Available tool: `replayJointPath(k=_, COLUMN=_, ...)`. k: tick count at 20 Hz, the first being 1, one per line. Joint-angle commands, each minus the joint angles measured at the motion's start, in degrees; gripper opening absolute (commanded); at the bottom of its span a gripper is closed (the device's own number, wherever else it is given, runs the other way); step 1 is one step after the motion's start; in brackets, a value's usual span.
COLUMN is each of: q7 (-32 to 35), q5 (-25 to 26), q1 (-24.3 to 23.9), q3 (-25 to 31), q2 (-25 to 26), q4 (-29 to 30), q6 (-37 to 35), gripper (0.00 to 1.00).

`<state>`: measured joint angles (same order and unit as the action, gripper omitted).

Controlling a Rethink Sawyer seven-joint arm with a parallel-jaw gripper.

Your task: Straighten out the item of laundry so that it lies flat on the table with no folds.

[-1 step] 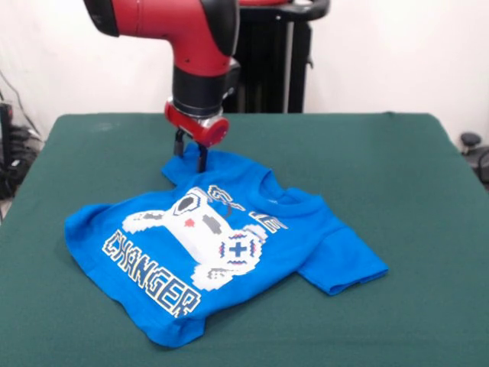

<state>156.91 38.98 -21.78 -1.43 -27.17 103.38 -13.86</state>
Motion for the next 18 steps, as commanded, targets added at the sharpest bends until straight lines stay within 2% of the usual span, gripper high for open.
replayJointPath(k=1, q7=2.8, q5=3.0, q1=4.8, q3=2.1, q2=21.4, q4=-10.8, q6=16.9, gripper=1.0)
replayJointPath(k=8, q7=-0.8, q5=3.7, q1=1.3, q3=3.9, q2=22.4, q4=-10.4, q6=17.4, gripper=1.0)
replayJointPath(k=10, q7=-1.0, q5=4.2, q1=1.9, q3=3.3, q2=22.5, q4=-10.7, q6=17.9, gripper=1.0)
replayJointPath(k=11, q7=-1.3, q5=4.5, q1=1.8, q3=3.4, q2=22.5, q4=-10.7, q6=17.8, gripper=0.0)
replayJointPath(k=18, q7=-1.9, q5=3.0, q1=0.0, q3=5.7, q2=20.3, q4=-9.3, q6=13.8, gripper=0.0)
